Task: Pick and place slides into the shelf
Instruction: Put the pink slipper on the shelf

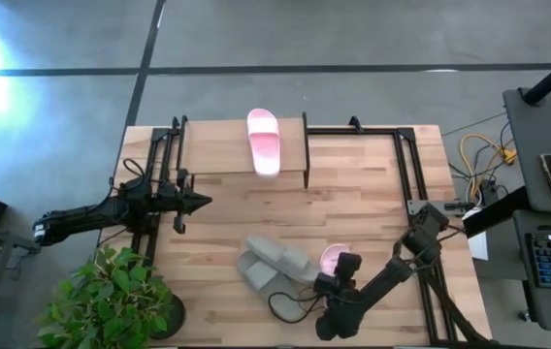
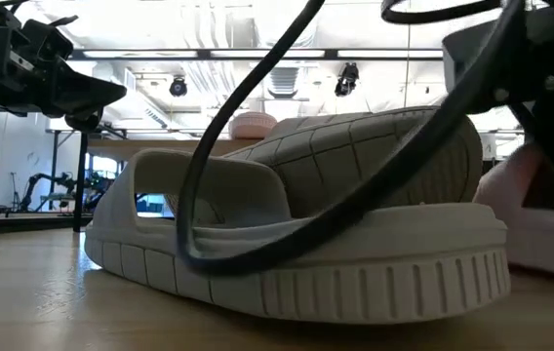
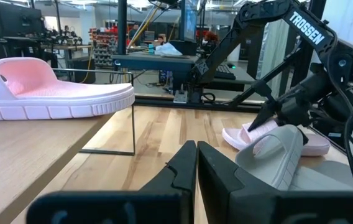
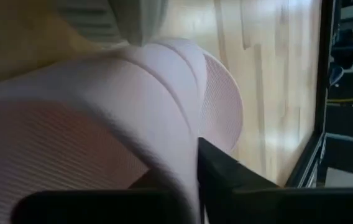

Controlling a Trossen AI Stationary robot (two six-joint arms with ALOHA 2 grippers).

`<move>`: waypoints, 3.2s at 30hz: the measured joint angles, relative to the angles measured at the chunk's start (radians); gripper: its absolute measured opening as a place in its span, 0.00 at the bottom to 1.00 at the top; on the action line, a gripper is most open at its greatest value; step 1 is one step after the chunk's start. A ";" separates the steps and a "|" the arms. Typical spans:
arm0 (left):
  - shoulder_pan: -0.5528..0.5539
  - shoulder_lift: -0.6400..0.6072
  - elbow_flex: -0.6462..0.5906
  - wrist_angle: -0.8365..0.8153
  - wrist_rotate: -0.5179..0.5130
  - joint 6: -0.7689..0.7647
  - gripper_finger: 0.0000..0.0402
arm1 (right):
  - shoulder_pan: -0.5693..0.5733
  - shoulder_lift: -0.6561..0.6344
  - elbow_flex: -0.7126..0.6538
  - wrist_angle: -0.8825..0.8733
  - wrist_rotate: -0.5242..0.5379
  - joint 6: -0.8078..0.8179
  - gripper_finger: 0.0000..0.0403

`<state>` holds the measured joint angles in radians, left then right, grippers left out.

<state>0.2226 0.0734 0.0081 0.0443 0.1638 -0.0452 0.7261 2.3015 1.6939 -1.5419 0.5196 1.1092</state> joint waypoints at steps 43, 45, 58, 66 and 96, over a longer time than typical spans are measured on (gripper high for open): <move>0.000 0.000 0.000 0.000 0.000 0.000 0.00 | -0.690 -0.288 0.490 0.574 0.179 -1.264 0.03; 0.000 0.000 0.000 0.000 0.000 0.000 0.00 | -0.693 -0.285 0.492 0.493 0.165 -1.198 0.03; 0.000 -0.002 0.000 0.153 0.001 -0.192 0.00 | -0.678 -0.322 0.470 0.219 -0.140 -0.842 0.03; 0.000 -0.004 0.000 0.441 0.001 -0.530 0.00 | -0.674 -0.304 0.350 0.305 -0.501 -0.796 0.03; -0.003 0.258 0.114 0.290 0.387 -0.680 0.00 | -0.623 -0.011 0.352 0.715 -0.255 -1.284 0.21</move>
<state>0.2199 0.3314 0.1223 0.3340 0.5504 -0.7249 0.1028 2.2902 2.0459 -0.8268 0.2642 -0.1752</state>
